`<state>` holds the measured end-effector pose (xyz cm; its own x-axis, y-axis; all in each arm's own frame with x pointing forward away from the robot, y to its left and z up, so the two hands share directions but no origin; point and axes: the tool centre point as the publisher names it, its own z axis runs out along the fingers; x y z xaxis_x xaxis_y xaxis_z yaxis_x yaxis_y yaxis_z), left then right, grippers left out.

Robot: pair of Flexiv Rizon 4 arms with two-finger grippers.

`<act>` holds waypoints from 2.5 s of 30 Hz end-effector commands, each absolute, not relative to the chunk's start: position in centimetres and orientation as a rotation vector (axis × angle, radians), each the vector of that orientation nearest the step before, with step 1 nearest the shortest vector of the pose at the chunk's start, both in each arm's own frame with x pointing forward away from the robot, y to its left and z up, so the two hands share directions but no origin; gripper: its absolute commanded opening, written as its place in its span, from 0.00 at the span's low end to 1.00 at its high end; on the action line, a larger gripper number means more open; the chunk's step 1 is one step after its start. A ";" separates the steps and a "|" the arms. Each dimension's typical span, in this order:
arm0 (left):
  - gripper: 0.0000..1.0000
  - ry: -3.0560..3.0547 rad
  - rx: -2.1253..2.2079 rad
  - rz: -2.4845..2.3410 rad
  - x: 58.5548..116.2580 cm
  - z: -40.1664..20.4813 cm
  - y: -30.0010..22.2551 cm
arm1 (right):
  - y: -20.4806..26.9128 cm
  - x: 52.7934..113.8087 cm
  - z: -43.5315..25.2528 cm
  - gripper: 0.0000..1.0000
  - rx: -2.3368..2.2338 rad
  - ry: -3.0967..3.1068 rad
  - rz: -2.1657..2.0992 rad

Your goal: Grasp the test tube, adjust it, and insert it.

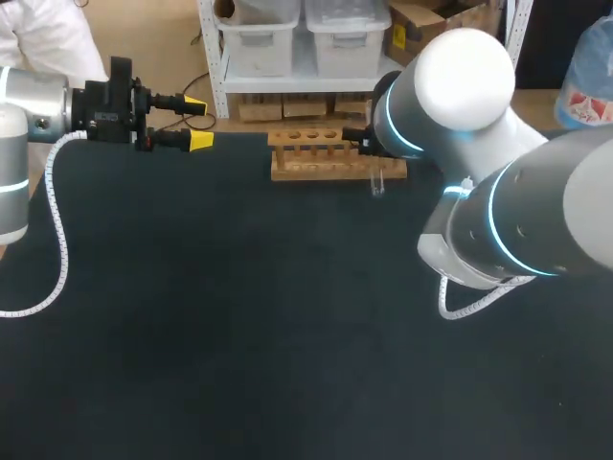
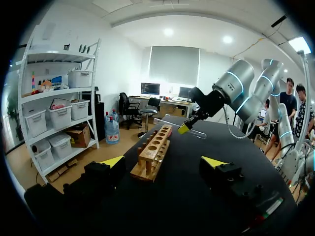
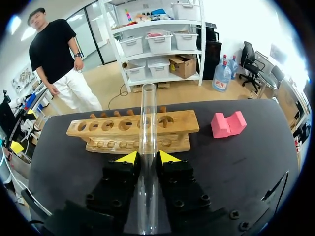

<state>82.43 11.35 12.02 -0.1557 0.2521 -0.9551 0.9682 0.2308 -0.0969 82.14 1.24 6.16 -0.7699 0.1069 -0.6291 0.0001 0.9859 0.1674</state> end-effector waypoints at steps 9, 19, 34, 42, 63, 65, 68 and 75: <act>1.00 1.595 1.168 -0.991 82.3 11.9 11.4 | 1.2 83.0 5.3 0.00 0.063 2.480 0.226; 1.00 1.595 1.168 -0.991 82.3 11.9 11.4 | 1.2 83.1 4.8 0.00 0.049 2.511 0.253; 1.00 1.595 1.168 -0.991 82.3 11.9 11.4 | 0.9 83.8 4.2 0.00 0.002 2.608 0.258; 1.00 1.595 1.168 -0.991 82.3 11.9 11.4 | 1.0 84.1 4.3 0.00 -0.039 2.658 0.282; 1.00 1.595 1.168 -0.991 82.3 11.9 11.4 | 0.4 82.9 5.0 0.00 0.001 2.677 0.273; 1.00 1.595 1.168 -0.991 82.3 11.9 11.4 | 0.2 82.8 5.3 0.00 0.023 2.656 0.259; 1.00 1.595 1.168 -0.991 82.3 11.9 11.4 | 0.0 82.5 5.9 0.00 0.043 2.617 0.241; 1.00 1.595 1.168 -0.991 82.3 11.9 11.4 | -0.7 81.8 7.5 0.00 0.119 2.467 0.205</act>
